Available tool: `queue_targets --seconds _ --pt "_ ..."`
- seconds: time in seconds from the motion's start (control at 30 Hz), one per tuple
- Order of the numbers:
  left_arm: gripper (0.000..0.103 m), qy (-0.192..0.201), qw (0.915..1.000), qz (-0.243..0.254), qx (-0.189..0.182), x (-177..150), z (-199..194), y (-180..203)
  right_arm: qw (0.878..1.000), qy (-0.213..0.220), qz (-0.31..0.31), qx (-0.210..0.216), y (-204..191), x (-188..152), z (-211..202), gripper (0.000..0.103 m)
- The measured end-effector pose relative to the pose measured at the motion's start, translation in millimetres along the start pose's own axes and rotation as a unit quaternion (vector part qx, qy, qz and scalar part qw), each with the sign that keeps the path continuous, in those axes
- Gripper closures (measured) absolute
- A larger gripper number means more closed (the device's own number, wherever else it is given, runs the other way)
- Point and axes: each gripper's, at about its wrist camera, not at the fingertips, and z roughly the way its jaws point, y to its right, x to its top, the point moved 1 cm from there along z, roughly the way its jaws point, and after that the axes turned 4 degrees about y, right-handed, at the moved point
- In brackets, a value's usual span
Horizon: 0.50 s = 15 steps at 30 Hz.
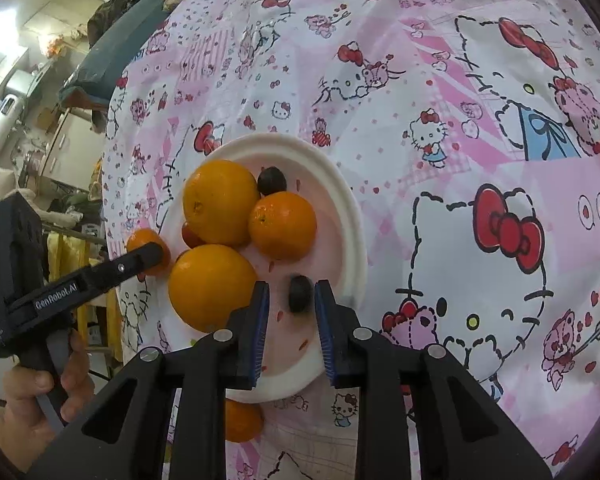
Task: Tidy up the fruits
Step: 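Carry both fruits over the plate and open both tools to release them, then lift both open tools away from the plate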
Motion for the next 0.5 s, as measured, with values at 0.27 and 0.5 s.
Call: queue_targets --seconds 0.27,0.5 --pt "0.036 0.012 0.9999 0.005 0.002 -2.7 -8.3 1.7 1.000 0.026 -0.001 0.001 -2.7 4.4 -16.2 0.046" --pt "0.036 0.017 0.9998 -0.002 0.006 -5.9 -16.4 -3.5 0.999 0.040 -0.011 0.001 -10.1 4.6 -28.9 0.046"
